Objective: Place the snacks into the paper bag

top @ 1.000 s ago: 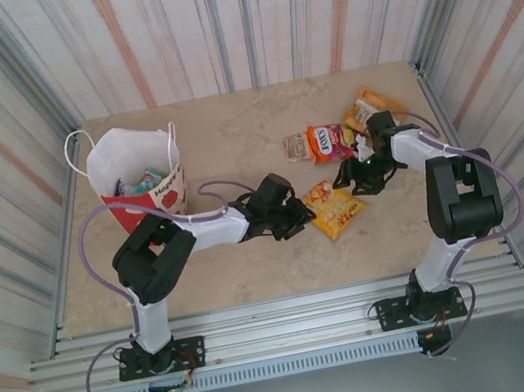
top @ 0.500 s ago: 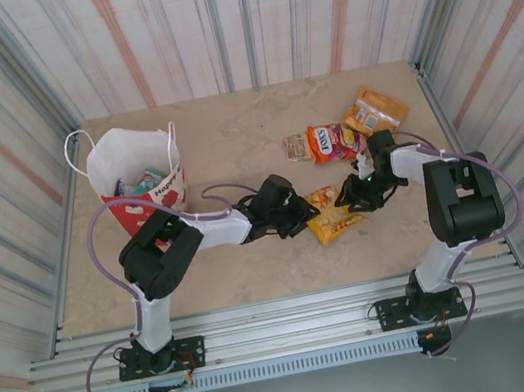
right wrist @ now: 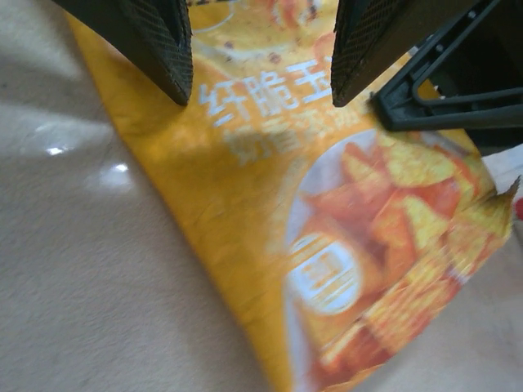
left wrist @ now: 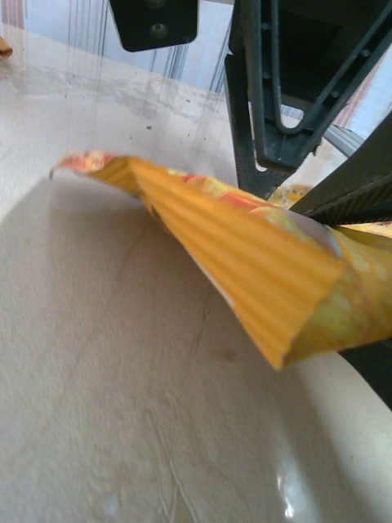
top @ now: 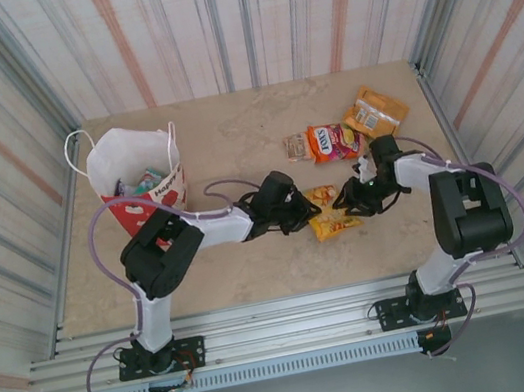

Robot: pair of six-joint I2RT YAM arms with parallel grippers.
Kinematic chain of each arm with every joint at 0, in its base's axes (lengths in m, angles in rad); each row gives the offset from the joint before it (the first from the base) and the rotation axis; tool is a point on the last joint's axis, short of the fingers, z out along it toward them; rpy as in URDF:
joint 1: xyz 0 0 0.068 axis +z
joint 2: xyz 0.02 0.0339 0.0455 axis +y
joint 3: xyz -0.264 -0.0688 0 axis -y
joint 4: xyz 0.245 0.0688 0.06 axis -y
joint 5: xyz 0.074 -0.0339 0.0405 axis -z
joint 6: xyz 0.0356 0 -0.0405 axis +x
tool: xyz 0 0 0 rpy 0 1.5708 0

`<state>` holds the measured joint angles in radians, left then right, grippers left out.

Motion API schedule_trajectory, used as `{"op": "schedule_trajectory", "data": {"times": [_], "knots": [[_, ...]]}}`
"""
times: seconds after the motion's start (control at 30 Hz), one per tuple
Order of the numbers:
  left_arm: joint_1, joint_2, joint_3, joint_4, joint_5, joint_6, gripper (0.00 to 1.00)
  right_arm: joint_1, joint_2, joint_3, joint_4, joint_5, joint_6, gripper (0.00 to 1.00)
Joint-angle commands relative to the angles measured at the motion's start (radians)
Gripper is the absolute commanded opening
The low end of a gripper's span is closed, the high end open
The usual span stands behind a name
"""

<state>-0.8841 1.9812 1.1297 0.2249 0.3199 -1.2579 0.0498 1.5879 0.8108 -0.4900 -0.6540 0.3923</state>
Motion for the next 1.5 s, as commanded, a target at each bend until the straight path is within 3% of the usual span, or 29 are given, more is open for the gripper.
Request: {"op": "schedule_trajectory", "data": {"times": [0.0, 0.27, 0.43, 0.7, 0.97, 1.27, 1.47], "knots": [[-0.008, -0.075, 0.05, -0.086, -0.029, 0.087, 0.22, -0.035, -0.107, -0.014, -0.002, -0.053, 0.045, 0.49], [-0.01, -0.165, 0.181, -0.337, -0.106, 0.316, 0.1, -0.148, -0.366, -0.009, -0.075, -0.036, 0.055, 0.56], [-0.011, -0.235, 0.317, -0.545, -0.191, 0.523, 0.09, -0.124, -0.466, 0.037, -0.082, -0.006, 0.081, 0.57], [-0.001, -0.358, 0.538, -0.816, -0.355, 0.921, 0.05, 0.102, -0.521, 0.138, 0.008, 0.183, 0.157, 0.57], [0.096, -0.431, 0.725, -0.943, -0.412, 1.157, 0.04, 0.367, -0.424, 0.226, 0.162, 0.298, 0.223, 0.58], [0.315, -0.469, 0.877, -1.009, -0.36, 1.277, 0.03, 0.567, -0.237, 0.401, 0.26, 0.336, 0.173, 0.55], [0.47, -0.539, 0.881, -1.003, -0.336, 1.296, 0.03, 0.636, -0.128, 0.513, 0.245, 0.338, 0.142, 0.55]]}}
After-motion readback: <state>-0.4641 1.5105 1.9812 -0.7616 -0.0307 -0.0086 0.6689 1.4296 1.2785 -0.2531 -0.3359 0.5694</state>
